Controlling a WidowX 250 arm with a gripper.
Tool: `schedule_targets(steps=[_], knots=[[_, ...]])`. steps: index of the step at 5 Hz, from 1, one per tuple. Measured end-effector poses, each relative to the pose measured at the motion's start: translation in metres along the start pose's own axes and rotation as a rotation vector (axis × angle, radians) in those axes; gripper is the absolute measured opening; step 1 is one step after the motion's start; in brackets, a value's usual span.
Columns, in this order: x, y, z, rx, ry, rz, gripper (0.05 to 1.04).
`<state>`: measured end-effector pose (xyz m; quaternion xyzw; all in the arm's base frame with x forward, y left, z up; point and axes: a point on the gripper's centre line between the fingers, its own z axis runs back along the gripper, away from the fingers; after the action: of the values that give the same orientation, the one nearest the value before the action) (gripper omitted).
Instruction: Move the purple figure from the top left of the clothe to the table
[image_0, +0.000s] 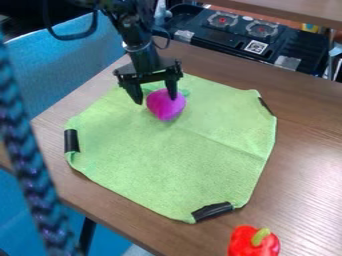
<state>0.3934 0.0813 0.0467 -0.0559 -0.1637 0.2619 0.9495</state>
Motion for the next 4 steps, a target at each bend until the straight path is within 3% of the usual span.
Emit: schedule_targets(steps=[1, 3, 4], knots=[[0.002, -0.007, -0.01, -0.013, 0.023, -0.031, 0.822], [0.004, -0.023, -0.007, -0.048, 0.021, -0.036, 0.476], [0.0, -0.045, -0.004, -0.081, 0.023, -0.093, 0.399]])
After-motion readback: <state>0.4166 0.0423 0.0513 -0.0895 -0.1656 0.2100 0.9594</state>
